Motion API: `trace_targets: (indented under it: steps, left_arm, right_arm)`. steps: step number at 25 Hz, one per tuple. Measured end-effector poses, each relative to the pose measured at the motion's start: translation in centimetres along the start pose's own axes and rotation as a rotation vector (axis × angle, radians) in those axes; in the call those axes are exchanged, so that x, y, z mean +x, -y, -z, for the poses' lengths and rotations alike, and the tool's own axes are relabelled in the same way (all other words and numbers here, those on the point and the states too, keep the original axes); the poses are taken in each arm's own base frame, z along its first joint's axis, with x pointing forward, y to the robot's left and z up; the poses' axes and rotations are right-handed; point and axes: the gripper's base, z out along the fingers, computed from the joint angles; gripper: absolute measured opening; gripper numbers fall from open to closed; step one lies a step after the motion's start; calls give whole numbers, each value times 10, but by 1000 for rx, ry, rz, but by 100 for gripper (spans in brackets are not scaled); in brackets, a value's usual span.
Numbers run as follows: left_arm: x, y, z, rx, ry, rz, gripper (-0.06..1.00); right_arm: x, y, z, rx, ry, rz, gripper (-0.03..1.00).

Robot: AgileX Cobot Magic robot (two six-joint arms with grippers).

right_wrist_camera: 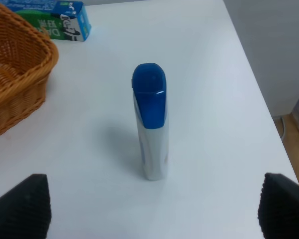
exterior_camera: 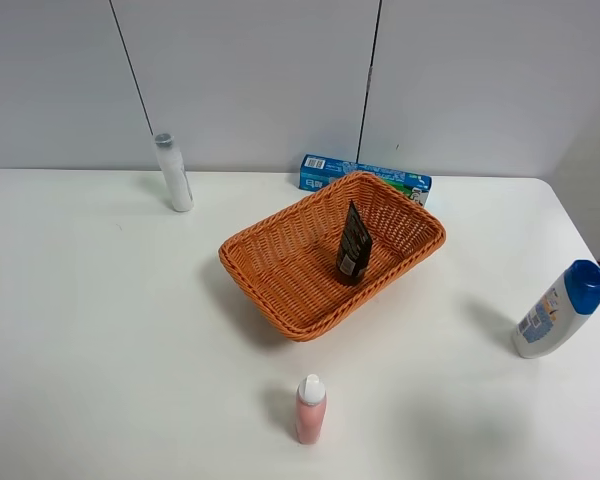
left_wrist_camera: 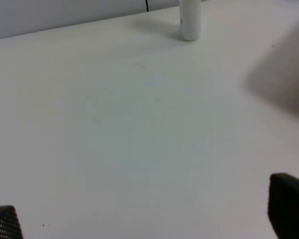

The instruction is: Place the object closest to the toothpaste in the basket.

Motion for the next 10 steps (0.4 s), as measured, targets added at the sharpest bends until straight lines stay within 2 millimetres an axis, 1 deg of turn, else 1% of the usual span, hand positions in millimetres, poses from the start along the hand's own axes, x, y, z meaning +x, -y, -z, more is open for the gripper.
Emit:
trace_targets:
  steps: [10]
  left_arm:
    - [0,0,0,0,0,-1,99]
  right_arm:
    - [0,0,0,-2,2,2,82]
